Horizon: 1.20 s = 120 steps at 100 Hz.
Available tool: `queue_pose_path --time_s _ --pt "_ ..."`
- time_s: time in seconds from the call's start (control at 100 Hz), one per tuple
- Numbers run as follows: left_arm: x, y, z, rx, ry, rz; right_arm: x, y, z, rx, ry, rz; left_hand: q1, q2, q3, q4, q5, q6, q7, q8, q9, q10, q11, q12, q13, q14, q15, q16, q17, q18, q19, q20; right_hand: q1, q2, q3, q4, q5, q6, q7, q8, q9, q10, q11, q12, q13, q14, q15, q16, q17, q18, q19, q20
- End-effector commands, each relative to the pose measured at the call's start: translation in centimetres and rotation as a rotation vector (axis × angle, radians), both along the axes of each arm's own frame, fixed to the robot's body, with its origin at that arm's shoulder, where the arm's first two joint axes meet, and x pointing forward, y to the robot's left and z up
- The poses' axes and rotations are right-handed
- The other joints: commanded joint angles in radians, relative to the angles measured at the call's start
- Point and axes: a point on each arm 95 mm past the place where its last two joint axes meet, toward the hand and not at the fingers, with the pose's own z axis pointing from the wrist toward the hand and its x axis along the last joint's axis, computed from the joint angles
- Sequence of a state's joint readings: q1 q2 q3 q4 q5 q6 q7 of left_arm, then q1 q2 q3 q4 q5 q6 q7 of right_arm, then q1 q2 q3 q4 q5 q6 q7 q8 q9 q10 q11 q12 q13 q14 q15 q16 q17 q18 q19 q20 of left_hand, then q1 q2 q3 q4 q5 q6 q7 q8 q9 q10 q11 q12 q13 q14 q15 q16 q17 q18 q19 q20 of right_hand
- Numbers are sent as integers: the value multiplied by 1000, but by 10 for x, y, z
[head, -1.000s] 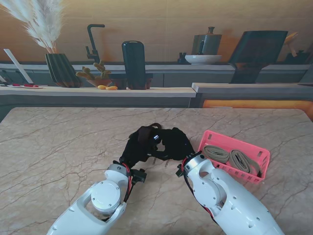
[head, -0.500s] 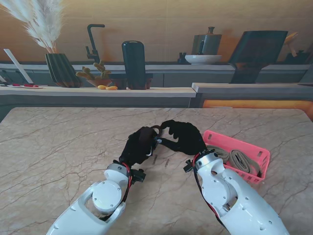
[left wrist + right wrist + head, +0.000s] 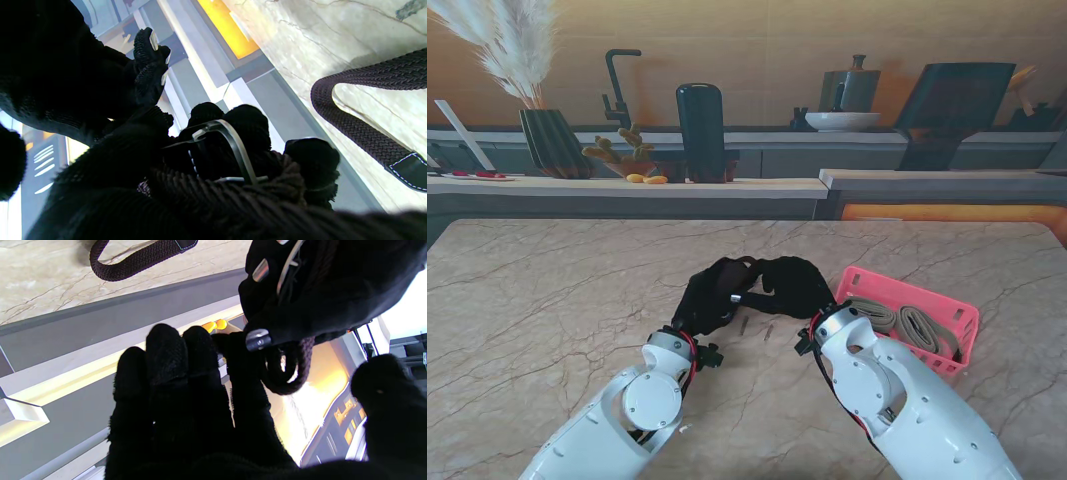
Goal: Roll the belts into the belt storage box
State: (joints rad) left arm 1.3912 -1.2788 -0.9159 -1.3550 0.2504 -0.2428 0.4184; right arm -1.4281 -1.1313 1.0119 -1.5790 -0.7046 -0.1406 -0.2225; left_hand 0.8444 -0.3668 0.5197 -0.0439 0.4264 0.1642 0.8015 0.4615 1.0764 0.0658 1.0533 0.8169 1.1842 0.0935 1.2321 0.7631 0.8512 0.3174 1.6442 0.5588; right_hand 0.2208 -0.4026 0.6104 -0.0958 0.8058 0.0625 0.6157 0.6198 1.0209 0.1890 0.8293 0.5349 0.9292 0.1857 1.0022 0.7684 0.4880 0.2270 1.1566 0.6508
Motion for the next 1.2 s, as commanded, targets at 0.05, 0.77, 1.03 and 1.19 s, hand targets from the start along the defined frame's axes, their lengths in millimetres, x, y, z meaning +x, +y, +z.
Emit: queue_pose_path --time_s 0.05,0.77,1.03,1.19 --pt "0 -2 2 -8 -16 -6 1 7 -5 -16 9 -14 -79 44 92 64 -123 34 -194 -74 1 -31 31 19 44 -56 74 42 9 24 94 -9 -27 41 -27 14 21 -11 -20 3 12 46 16 6 14 13 24 10 0 15 42 23" --pt "5 1 0 109 -110 -33 4 32 -9 128 158 15 -178 -174 220 -8 -205 67 -276 -138 15 -32 30 -36 88 -55 65 0 84 40 81 -82 428 -8 132 -67 39 -154 315 -258 127 -7 -9 -37 77 0 24 -11 25 0 62 -15" --pt "6 4 -1 157 -139 -68 4 26 -5 198 162 -43 -241 -179 185 -19 -190 -8 -344 -168 -222 16 -231 -106 -146 42 -117 39 -198 37 -113 34 503 -5 120 -112 43 -240 356 -278 137 -44 -54 -59 79 -27 -23 -36 21 -15 45 -27" --pt "6 5 -2 174 -143 -88 3 14 4 305 189 -107 -253 -152 146 -18 -202 -43 -366 -180 -399 47 -424 -212 -411 115 -350 18 -459 27 -355 48 502 2 116 -120 38 -258 360 -265 117 -54 -61 -59 63 -38 -37 -42 8 -21 24 -38"
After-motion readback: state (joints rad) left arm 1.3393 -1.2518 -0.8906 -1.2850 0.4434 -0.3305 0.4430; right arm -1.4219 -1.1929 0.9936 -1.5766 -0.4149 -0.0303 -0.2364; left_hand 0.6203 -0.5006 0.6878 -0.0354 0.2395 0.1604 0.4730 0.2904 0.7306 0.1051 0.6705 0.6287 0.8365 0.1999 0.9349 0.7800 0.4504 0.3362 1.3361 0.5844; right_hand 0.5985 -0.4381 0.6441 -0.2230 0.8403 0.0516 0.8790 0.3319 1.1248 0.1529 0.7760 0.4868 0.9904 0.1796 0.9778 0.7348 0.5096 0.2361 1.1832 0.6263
